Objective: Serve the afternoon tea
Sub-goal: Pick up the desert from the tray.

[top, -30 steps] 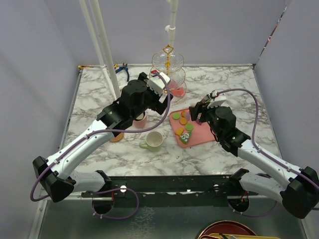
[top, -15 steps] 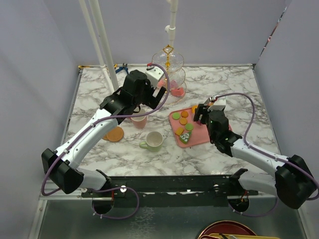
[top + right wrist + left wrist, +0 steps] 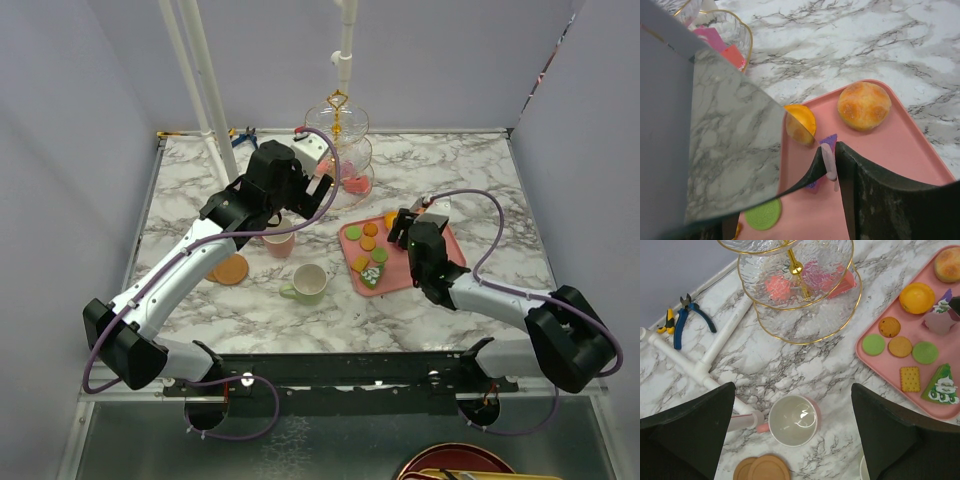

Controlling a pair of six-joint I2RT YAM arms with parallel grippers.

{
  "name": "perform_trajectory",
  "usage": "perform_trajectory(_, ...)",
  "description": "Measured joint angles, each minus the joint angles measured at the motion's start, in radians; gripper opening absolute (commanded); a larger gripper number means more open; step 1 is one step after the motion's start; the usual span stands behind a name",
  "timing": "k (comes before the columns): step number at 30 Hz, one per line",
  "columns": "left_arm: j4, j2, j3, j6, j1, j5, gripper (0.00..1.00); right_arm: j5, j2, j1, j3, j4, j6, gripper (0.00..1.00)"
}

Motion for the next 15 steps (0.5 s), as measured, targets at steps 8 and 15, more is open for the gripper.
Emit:
perform_trajectory(8, 0.0, 0.0, 0.0, 0.0, 0.0, 0.005, 0.99, 0.033, 0.051, 0.0, -0.013, 0.036, 0.027, 0.72)
perform_trajectory(15, 0.0, 0.0, 0.0, 0.004, 0.0, 0.007, 0.99, 0.055, 0.055, 0.0, -0.05, 0.06, 0.04, 0.71)
